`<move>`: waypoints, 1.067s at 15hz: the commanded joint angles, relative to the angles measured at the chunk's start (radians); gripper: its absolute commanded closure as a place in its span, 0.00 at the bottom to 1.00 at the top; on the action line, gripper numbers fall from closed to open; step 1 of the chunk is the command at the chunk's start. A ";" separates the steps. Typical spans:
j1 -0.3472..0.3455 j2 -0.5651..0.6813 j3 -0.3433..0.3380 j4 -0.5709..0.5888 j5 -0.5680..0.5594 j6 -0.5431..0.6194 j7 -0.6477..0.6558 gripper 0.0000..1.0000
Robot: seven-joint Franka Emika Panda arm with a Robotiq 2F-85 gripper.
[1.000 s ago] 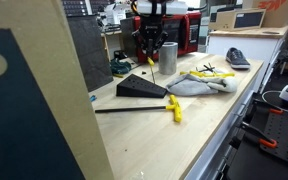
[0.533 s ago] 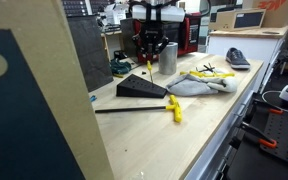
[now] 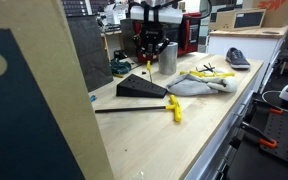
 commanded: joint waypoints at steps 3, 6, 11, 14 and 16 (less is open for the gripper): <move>-0.005 -0.020 -0.005 -0.030 -0.012 0.008 0.051 0.96; -0.005 -0.018 -0.009 -0.031 -0.039 0.020 0.087 0.96; -0.007 -0.004 -0.015 -0.026 -0.112 0.024 0.154 0.96; -0.007 0.009 -0.016 -0.023 -0.161 0.033 0.196 0.96; -0.006 0.017 -0.018 -0.020 -0.205 0.039 0.235 0.96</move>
